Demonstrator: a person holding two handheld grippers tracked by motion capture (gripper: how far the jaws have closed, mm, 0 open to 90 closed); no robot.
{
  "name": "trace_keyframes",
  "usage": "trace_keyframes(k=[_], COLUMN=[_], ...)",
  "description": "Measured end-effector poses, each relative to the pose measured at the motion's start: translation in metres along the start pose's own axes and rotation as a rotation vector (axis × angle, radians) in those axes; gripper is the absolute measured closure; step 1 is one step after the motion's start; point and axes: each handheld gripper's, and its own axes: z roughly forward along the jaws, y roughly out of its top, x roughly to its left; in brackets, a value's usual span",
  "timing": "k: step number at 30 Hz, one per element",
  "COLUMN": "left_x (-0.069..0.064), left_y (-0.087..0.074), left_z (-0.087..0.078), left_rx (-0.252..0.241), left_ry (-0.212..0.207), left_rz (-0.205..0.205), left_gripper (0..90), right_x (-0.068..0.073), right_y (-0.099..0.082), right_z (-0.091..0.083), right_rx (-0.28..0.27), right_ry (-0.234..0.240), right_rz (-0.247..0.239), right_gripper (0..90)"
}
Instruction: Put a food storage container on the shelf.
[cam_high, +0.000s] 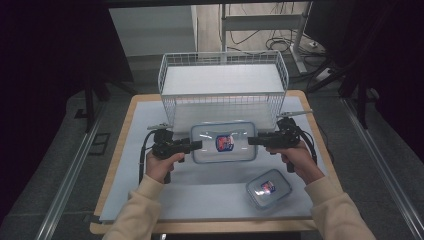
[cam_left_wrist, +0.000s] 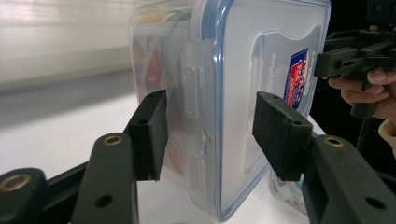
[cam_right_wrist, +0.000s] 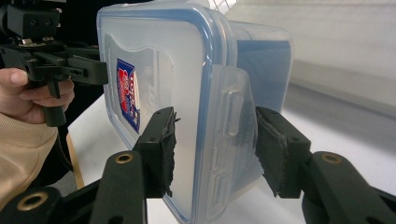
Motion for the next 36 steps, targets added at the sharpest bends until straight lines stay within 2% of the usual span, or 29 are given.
trace_keyframes(k=[10,13,14,15,16,22,31,36], left_x=[-0.013,-0.021,-0.021,-0.024,-0.024,-0.036,-0.04,-0.04], left_y=[0.029,0.044,0.044,0.052,0.052,0.079,0.106,0.114], left_z=[-0.012,-0.017,-0.017,-0.02,-0.02,-0.029,-0.036,-0.038], left_rx=[-0.025,-0.035,-0.035,-0.042,-0.042,-0.063,-0.085,-0.094], left_ry=[0.003,0.008,0.008,0.01,0.01,0.019,0.016,0.014], left_rz=[0.044,0.069,0.069,0.084,0.084,0.118,0.14,0.144], left_gripper=[47.1,47.1,47.0,47.1,47.1,47.1,47.1,47.1], right_x=[0.011,0.016,0.016,0.018,0.018,0.024,0.031,0.033], right_y=[0.021,0.033,0.033,0.04,0.04,0.063,0.091,0.102], right_z=[-0.013,-0.021,-0.021,-0.025,-0.025,-0.036,-0.045,-0.047], right_rx=[-0.051,-0.073,-0.073,-0.085,-0.085,-0.122,-0.145,-0.151], right_ry=[-0.003,-0.006,-0.006,-0.005,-0.005,-0.002,-0.015,-0.022], right_rz=[-0.032,-0.047,-0.047,-0.055,-0.055,-0.074,-0.095,-0.103], right_gripper=[49.7,49.7,49.7,49.6,49.6,49.6,49.5,49.5])
